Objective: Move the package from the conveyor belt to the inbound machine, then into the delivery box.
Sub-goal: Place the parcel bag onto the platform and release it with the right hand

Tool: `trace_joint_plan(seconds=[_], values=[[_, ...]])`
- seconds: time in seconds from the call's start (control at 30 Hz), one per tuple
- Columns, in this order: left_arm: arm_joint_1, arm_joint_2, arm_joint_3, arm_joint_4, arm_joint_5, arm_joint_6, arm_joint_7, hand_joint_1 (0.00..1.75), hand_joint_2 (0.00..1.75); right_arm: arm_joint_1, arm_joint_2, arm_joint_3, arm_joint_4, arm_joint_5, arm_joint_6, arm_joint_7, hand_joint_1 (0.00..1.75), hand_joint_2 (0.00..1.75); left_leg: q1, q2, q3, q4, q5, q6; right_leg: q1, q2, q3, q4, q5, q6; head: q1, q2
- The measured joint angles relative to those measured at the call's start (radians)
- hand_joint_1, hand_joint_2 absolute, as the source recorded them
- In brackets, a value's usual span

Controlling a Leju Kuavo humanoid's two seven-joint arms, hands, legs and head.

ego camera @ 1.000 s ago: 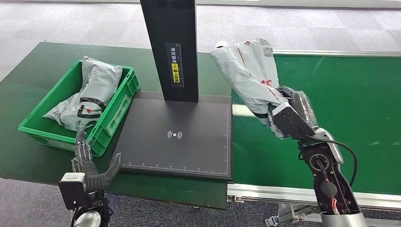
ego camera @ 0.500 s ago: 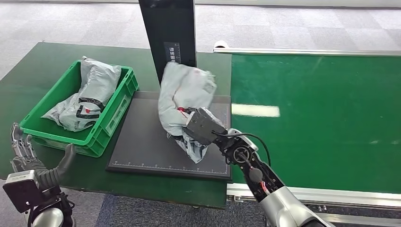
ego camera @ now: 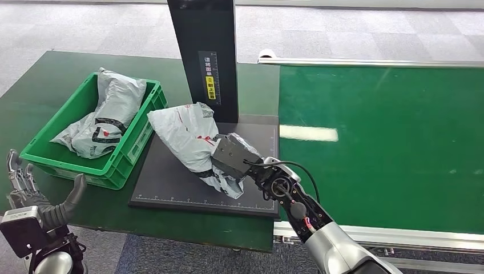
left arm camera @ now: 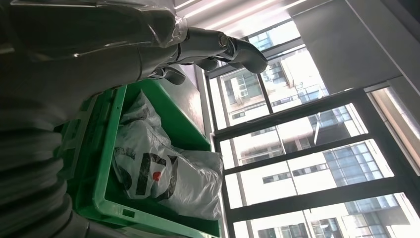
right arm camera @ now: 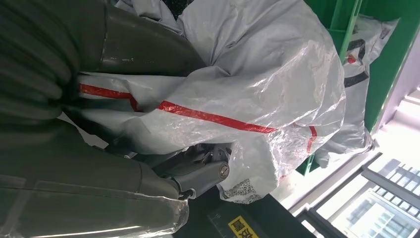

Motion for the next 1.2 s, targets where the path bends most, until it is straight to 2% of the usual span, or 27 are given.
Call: trace_joint_plan(seconds=[0.03,0.17,0.37,0.7,0.8,1.0,1.2], values=[[0.0,0.0,0.0,0.0,0.0,-0.001,-0.001,0.0,1.75,-0.001,0.002,0.001,0.002,0.0,0.0,-0.002,1.75,1.75,0.0,0.0,0.0,0.0,0.0,0.0,0.0,0.0,0.0,0.0,0.0,0.0,0.0,0.0],[-0.001,0.0,0.0,0.0,0.001,-0.009,-0.007,0.0,1.75,-0.001,0.009,0.005,0.008,-0.003,0.0,-0.007,0.02,1.75,0.0,0.0,0.0,0.0,0.0,0.0,0.0,0.0,0.0,0.0,0.0,0.0,0.0,0.0],[-0.007,-0.001,-0.022,0.007,-0.038,-0.06,-0.004,0.0,1.75,-0.004,0.013,0.008,0.01,-0.025,-0.004,-0.018,0.0,1.75,0.0,0.0,0.0,0.0,0.0,0.0,0.0,0.0,-0.001,0.0,0.0,0.0,0.0,0.0],[-0.044,-0.003,-0.15,0.07,-0.093,-0.144,0.027,0.0,1.75,-0.002,-0.012,-0.055,-0.029,-0.08,-0.011,-0.049,0.0,1.75,0.0,0.0,0.0,0.001,0.0,0.0,0.0,0.0,-0.001,0.0,0.0,0.0,0.0,0.0],[-0.049,-0.001,-0.197,0.086,-0.129,-0.185,0.051,0.0,1.75,0.016,-0.044,-0.077,-0.065,-0.08,-0.024,-0.061,0.0,1.75,0.0,-0.002,0.0,0.001,0.0,0.0,0.0,-0.002,-0.001,0.0,0.0,0.0,0.0,0.0],[-0.07,0.008,-0.303,0.133,-0.208,-0.196,0.085,0.0,1.75,0.114,-0.128,-0.176,-0.184,-0.08,-0.056,-0.106,0.0,1.75,-0.002,-0.003,-0.001,0.001,0.0,0.0,-0.002,-0.002,-0.001,-0.001,0.0,0.0,0.0,0.0],[-0.14,0.037,-0.412,0.221,-0.307,-0.261,0.105,0.0,1.75,0.19,-0.159,-0.27,-0.24,-0.127,-0.078,-0.181,0.0,1.75,-0.002,-0.003,-0.001,0.001,0.0,0.0,-0.002,-0.002,-0.001,-0.001,0.0,0.0,0.0,0.0]])
